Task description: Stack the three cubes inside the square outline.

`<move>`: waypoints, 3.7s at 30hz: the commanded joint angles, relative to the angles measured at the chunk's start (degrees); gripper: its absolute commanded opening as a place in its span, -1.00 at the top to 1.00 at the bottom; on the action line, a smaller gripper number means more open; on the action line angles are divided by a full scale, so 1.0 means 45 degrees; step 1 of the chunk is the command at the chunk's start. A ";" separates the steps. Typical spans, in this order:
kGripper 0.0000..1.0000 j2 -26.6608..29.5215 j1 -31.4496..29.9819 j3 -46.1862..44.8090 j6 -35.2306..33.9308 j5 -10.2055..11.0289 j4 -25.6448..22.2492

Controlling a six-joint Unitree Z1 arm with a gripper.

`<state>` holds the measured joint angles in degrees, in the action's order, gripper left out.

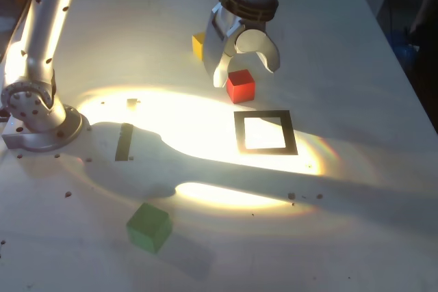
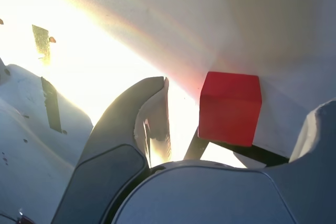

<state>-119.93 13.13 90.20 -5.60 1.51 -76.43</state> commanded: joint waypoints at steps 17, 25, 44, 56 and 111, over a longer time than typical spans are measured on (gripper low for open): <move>-0.24 -0.0607 0.0051 -0.0442 0.0684 -0.0052 0.1069; 0.21 -0.0489 0.0026 -0.0284 0.0790 0.0051 0.1070; 0.44 0.0082 -0.2438 0.0728 0.0500 0.0153 0.0289; 0.44 -0.0696 -0.3641 0.0965 0.0235 -0.0111 0.0321; -0.98 -0.0297 0.4953 0.1516 0.5258 0.1467 -0.1607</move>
<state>-120.32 35.41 97.30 17.80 8.25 -84.18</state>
